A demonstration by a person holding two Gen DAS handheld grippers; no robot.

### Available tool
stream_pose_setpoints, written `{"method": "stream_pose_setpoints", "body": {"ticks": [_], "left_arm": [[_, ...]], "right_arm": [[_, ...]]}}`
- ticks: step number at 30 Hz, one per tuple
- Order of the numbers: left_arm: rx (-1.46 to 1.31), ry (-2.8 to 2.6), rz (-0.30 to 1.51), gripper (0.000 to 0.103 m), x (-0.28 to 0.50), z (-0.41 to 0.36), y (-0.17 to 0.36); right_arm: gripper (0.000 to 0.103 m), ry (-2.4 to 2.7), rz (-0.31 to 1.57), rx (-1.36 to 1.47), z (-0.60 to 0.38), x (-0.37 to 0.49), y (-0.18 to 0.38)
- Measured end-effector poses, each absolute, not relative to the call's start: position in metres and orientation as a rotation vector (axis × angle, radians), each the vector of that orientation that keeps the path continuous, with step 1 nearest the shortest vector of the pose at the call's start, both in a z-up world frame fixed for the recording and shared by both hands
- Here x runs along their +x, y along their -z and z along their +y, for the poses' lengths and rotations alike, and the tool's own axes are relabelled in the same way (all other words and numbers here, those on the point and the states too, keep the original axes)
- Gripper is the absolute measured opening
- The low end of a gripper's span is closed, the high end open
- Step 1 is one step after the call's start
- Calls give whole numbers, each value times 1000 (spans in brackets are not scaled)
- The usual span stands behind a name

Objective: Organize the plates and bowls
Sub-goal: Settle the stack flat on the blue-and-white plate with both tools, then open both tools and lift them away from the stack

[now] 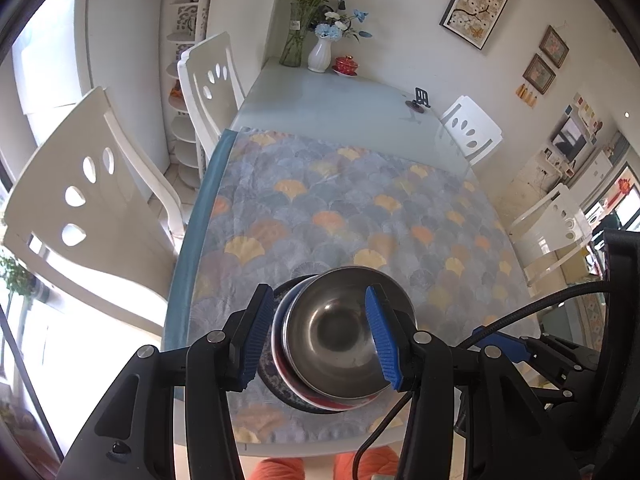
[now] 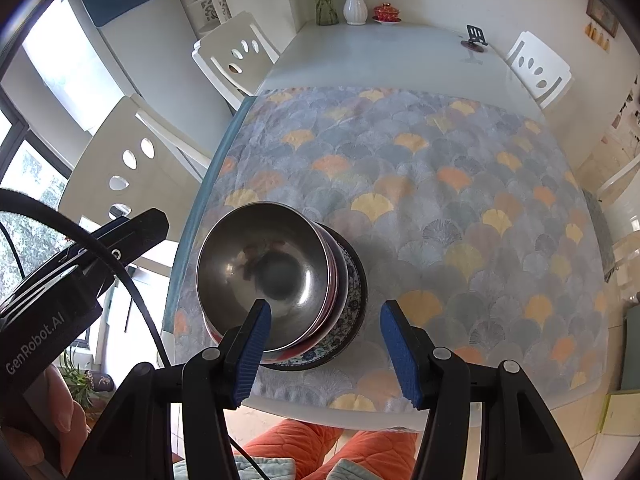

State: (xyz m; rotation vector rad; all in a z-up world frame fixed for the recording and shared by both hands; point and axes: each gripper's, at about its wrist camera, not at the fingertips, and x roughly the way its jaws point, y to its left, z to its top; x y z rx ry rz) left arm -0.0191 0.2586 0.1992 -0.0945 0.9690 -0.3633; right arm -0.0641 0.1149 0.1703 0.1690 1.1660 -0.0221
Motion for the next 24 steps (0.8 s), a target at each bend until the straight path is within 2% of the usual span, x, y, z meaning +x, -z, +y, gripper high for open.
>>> {"method": "stream_pose_setpoints", "body": {"ticks": [24], "left_arm": [[98, 214, 910, 50, -20, 236, -208]], "right_arm": [[55, 33, 1170, 171, 102, -63, -170]]}}
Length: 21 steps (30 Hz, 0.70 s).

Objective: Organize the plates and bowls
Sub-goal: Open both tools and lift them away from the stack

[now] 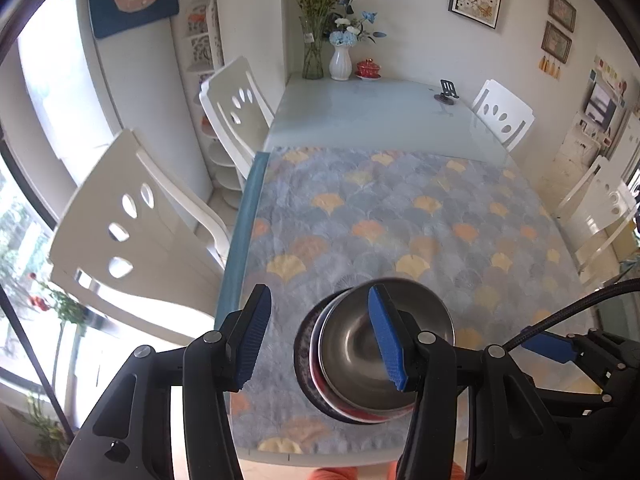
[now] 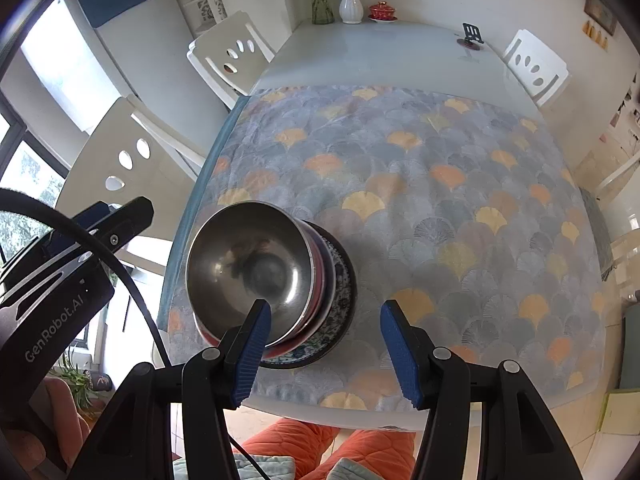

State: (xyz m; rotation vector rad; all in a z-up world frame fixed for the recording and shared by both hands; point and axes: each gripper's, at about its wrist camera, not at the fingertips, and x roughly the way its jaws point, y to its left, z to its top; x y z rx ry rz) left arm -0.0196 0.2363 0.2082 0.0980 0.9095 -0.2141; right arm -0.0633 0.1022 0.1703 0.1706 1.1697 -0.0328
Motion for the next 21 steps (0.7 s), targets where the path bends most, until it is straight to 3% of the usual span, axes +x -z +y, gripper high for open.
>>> {"method": "stream_pose_setpoints", "body": {"ticks": [2, 3, 7, 21], "left_arm": [[98, 193, 892, 68, -19, 233, -212], [96, 186, 873, 71, -19, 231, -214], [112, 144, 803, 72, -18, 216, -225], [125, 139, 854, 76, -8, 117, -232]], "right_arm": [[55, 37, 1169, 172, 97, -63, -171], [55, 40, 1167, 172, 95, -63, -171], [55, 59, 1160, 181, 76, -64, -172], [55, 103, 1169, 183, -31, -57, -174]]}}
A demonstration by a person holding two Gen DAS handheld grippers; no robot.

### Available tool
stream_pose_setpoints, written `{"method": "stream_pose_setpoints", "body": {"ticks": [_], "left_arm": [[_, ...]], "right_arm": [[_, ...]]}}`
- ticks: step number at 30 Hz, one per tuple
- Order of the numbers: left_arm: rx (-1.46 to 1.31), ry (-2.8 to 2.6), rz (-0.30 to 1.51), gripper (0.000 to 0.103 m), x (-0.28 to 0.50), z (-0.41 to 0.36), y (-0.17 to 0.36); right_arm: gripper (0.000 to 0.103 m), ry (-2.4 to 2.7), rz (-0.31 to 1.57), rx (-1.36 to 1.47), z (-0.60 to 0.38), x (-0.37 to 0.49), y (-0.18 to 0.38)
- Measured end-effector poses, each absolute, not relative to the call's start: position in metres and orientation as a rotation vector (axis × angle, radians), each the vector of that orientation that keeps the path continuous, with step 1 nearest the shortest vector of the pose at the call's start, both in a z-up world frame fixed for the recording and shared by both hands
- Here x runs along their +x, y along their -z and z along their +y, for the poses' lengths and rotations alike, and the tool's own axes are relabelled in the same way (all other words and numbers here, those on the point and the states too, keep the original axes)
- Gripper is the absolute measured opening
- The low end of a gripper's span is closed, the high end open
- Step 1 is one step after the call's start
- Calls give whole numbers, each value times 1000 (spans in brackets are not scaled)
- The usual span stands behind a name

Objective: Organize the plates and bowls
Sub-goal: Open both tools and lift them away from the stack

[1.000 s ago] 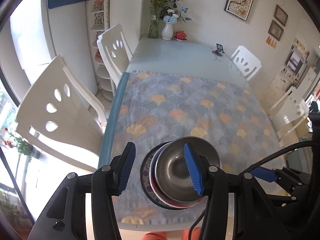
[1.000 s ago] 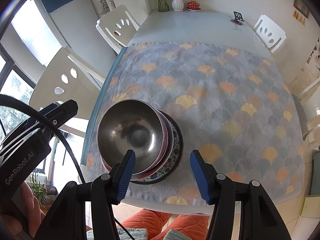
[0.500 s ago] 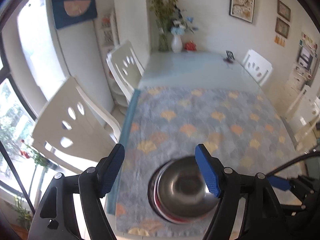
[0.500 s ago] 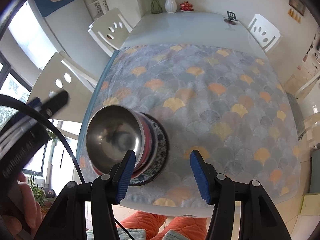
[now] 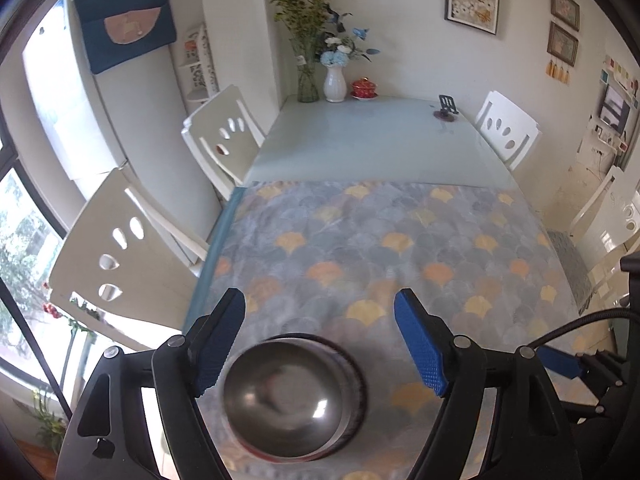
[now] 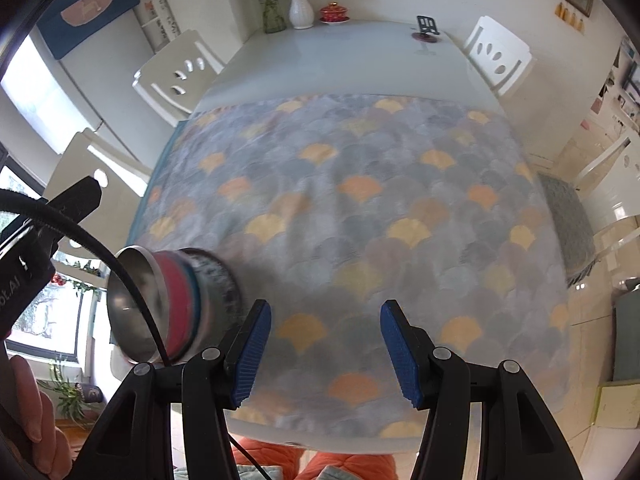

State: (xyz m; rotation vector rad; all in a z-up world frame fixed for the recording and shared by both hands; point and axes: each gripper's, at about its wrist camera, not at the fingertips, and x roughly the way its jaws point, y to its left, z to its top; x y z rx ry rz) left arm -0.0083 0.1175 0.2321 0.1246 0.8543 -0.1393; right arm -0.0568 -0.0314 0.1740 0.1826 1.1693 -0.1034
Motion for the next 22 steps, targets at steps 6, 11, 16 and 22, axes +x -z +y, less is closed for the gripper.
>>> {"method": "stream_pose_setpoints", "body": {"ticks": [6, 11, 16, 22], "left_arm": [[149, 159, 879, 76, -4, 63, -222], [158, 151, 917, 76, 5, 27, -201], [213, 108, 925, 76, 8, -4, -176], [184, 115, 956, 76, 16, -19, -153]], "right_arm": [[55, 144, 1192, 180, -85, -54, -167], [55, 162, 1208, 168, -122, -51, -153], [55, 159, 1224, 143, -147, -45, -135], [55, 144, 1224, 120, -162, -36, -113]]}}
